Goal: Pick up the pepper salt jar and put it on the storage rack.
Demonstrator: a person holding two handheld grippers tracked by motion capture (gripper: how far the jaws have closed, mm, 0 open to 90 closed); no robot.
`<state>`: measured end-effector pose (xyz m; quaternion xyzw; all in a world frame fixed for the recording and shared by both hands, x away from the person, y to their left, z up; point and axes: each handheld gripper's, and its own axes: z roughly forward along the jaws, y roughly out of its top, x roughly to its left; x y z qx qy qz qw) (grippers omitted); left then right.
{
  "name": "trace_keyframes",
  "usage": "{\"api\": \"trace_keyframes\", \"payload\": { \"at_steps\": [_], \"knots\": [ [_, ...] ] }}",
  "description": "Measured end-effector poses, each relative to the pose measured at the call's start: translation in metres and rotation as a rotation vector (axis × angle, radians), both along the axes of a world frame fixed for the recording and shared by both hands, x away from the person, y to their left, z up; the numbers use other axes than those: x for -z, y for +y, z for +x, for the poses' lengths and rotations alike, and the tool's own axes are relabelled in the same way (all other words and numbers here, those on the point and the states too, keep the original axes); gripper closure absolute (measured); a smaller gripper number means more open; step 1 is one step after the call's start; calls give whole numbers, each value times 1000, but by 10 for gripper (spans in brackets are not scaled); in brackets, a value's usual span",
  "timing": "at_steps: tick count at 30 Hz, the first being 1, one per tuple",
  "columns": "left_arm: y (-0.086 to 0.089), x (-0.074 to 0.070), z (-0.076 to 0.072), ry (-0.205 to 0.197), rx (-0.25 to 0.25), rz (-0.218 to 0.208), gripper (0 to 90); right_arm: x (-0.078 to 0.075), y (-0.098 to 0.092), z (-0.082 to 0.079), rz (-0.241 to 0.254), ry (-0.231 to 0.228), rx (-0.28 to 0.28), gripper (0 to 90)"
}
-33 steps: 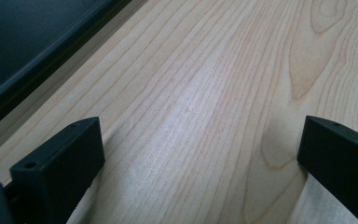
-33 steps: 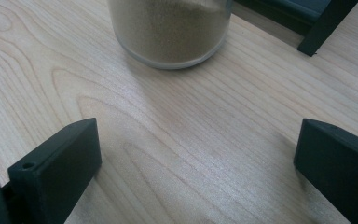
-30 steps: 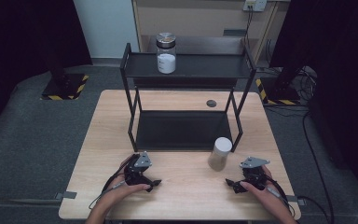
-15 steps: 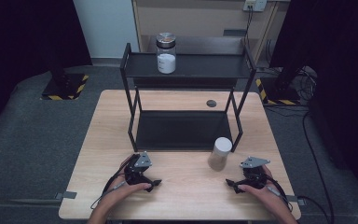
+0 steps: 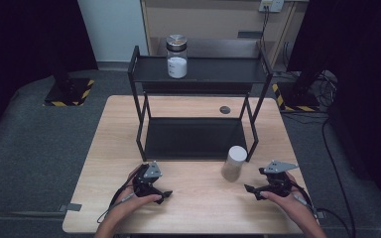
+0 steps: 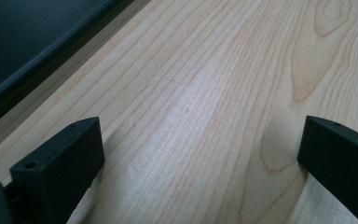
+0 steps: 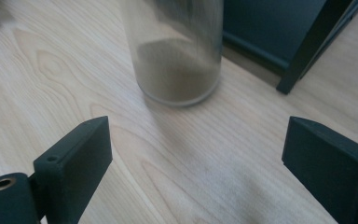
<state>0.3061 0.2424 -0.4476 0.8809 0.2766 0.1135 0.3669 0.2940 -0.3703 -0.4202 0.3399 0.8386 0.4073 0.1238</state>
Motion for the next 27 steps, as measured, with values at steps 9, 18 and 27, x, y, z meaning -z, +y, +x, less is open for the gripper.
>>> {"api": "trace_keyframes", "payload": {
  "at_steps": [9,18,27],
  "knots": [
    [0,0,-1,0,-3,0,0,-11,5,3,67,-45,-50,105],
    [-1,0,-2,1,-7,-1,0,-8,20,12,92,-64,-57,122],
    [-1,0,-2,1,-9,-1,0,-3,27,19,130,-78,-18,156]
  ]
}}
